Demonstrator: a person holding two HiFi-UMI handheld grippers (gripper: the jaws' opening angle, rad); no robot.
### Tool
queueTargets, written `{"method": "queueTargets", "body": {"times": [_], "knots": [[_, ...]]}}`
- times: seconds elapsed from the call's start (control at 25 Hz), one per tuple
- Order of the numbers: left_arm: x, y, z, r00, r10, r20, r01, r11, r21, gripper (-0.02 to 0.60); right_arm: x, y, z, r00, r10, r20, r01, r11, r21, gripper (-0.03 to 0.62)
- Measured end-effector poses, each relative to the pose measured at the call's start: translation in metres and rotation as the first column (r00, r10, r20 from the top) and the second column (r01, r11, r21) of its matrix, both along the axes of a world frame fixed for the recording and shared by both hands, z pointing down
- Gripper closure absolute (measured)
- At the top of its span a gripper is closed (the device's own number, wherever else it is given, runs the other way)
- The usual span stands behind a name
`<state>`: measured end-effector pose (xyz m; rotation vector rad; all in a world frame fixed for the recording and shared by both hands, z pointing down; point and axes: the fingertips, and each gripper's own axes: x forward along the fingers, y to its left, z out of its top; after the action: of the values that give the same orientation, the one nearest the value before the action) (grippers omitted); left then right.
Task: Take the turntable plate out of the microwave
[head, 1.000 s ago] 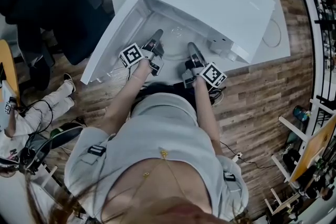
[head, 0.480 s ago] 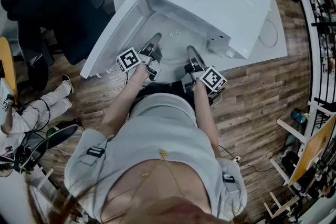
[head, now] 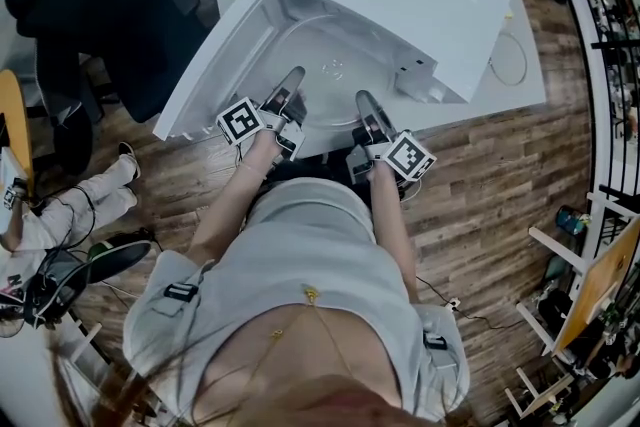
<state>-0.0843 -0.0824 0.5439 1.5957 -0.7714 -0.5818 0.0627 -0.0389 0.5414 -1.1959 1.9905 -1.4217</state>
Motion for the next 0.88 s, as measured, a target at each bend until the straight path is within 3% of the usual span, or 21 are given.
{"method": "queueTargets", "body": {"times": [0.2, 0.32, 0.88], "knots": [[-0.004, 0.010, -0.014, 1.000, 0.002, 0.000, -0.002, 1.000, 0.015, 0.525, -0.007, 0.005, -0.021, 0.999, -0.036, 0.004, 0.036, 0.998, 0.050, 0.510], [-0.006, 0.015, -0.024, 1.000, -0.004, -0.013, 0.004, 1.000, 0.029, 0.525, -0.007, 0.012, -0.023, 1.000, -0.029, -0.002, 0.029, 0.999, 0.015, 0.510], [-0.019, 0.036, -0.068, 1.000, 0.004, -0.017, -0.002, 0.997, 0.081, 0.525, -0.020, 0.028, -0.068, 0.996, -0.089, -0.002, 0.089, 0.992, 0.091, 0.514]]}}
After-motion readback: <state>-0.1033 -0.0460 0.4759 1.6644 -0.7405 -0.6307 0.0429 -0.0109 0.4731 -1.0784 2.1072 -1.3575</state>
